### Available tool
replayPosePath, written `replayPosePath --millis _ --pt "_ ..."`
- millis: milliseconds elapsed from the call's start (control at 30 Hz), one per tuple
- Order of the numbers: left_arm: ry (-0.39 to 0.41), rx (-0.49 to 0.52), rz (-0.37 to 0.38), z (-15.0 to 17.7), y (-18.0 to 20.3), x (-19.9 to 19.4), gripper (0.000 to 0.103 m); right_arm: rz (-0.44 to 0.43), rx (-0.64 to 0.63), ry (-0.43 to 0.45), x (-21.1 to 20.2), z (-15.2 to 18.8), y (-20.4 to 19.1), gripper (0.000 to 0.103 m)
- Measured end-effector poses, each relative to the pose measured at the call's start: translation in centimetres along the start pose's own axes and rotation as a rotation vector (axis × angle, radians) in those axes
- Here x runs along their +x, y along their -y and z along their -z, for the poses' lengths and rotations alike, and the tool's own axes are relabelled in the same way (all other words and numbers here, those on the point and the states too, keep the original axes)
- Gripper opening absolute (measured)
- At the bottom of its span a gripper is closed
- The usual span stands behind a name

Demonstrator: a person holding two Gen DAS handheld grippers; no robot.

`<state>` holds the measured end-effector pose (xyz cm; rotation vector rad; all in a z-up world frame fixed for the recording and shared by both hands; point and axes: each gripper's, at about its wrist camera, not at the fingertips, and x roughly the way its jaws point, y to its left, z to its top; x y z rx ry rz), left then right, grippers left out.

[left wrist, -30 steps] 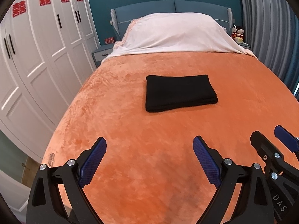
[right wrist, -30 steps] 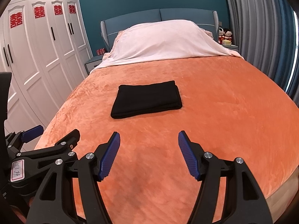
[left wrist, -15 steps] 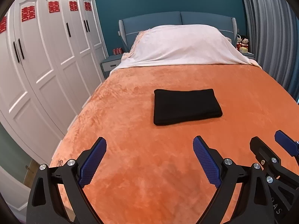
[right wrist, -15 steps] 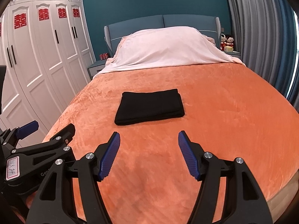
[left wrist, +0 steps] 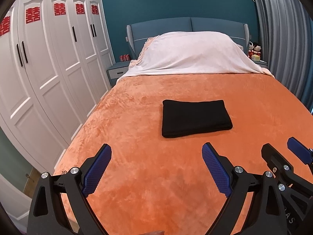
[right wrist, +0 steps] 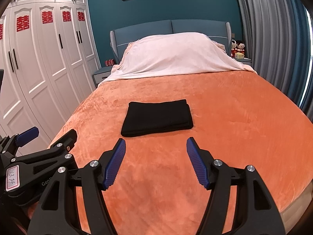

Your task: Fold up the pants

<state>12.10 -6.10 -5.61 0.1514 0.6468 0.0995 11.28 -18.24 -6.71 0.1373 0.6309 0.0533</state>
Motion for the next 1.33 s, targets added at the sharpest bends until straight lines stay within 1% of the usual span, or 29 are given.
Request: replayPosePath --millis 100,733,1033,1100,1167,1333 --pt "-0.008 -0.005 0.009 -0.2 -0.1 0.0 0.092 0.0 0.0 0.0 0.0 0.0 0.0 0.063" --pt "-0.014 -0.007 0.006 -0.3 -0.4 0.0 0.092 -0.001 0.0 -0.002 0.0 -0.4 -0.1 0.063" --pt "0.014 -0.004 -0.003 0.5 -1.0 -0.1 0.092 0.0 -0.001 -0.002 0.0 -0.4 -0.2 0.063" --pt "0.005 -0.003 0.0 0.5 -1.0 0.0 0.092 0.0 -0.002 -0.003 0.0 -0.4 -0.2 0.063" --pt "-0.023 -0.003 0.011 0.6 -0.9 0.2 0.092 -0.001 -0.002 -0.002 0.0 -0.4 -0.2 0.063" --pt "-0.03 -0.002 0.023 0.7 -1.0 0.5 0.092 0.001 -0.002 0.0 0.0 -0.4 -0.3 0.063"
